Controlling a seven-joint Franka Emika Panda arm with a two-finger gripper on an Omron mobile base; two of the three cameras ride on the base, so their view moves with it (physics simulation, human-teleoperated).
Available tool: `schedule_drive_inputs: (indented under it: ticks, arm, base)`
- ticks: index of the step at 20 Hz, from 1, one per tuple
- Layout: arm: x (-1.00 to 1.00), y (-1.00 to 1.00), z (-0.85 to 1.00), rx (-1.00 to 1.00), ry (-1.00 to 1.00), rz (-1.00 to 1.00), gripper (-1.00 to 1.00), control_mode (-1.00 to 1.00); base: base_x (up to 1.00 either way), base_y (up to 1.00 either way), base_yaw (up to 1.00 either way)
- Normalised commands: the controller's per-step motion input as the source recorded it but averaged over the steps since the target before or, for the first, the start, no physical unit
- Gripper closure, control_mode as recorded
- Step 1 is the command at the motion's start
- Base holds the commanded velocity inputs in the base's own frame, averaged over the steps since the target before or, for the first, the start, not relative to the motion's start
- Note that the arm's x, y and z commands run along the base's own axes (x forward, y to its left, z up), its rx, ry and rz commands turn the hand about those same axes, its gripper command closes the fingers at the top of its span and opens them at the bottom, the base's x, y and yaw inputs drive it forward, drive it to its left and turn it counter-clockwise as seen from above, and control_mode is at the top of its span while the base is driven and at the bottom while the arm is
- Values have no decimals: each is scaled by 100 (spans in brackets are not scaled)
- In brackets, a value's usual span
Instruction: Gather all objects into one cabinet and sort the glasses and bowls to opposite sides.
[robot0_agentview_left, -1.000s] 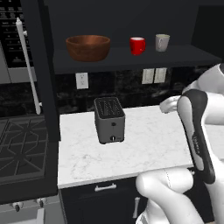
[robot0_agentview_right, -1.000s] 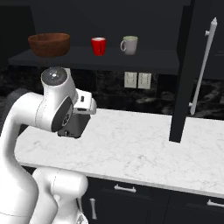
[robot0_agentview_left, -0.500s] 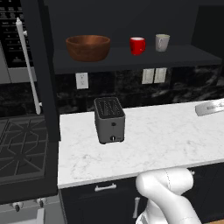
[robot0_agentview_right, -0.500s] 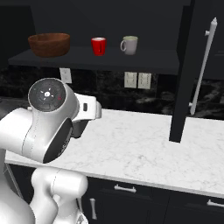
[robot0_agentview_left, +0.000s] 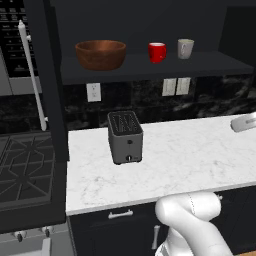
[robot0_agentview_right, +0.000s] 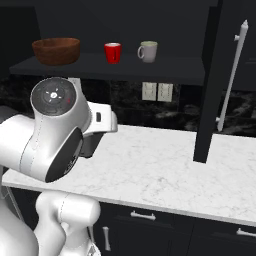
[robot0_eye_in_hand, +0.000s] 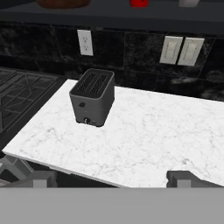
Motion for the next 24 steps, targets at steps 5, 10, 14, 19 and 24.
schedule_drive_inputs:
  ticks: [5, 10, 14, 19, 24]
  arm:
    - [-1, 0, 0, 0, 0, 0, -100, -100]
    - [0, 0, 0, 0, 0, 0, -100, -100]
    - [0, 0, 0, 0, 0, 0, -100, -100]
    - [0, 0, 0, 0, 0, 0, -100, -100]
    - [0, 0, 0, 0, 0, 0, -100, 100]
  base:
    - [0, 0, 0]
    - [0, 0, 0]
    - [0, 0, 0]
    - [0, 0, 0]
    - [-39, -2, 0]
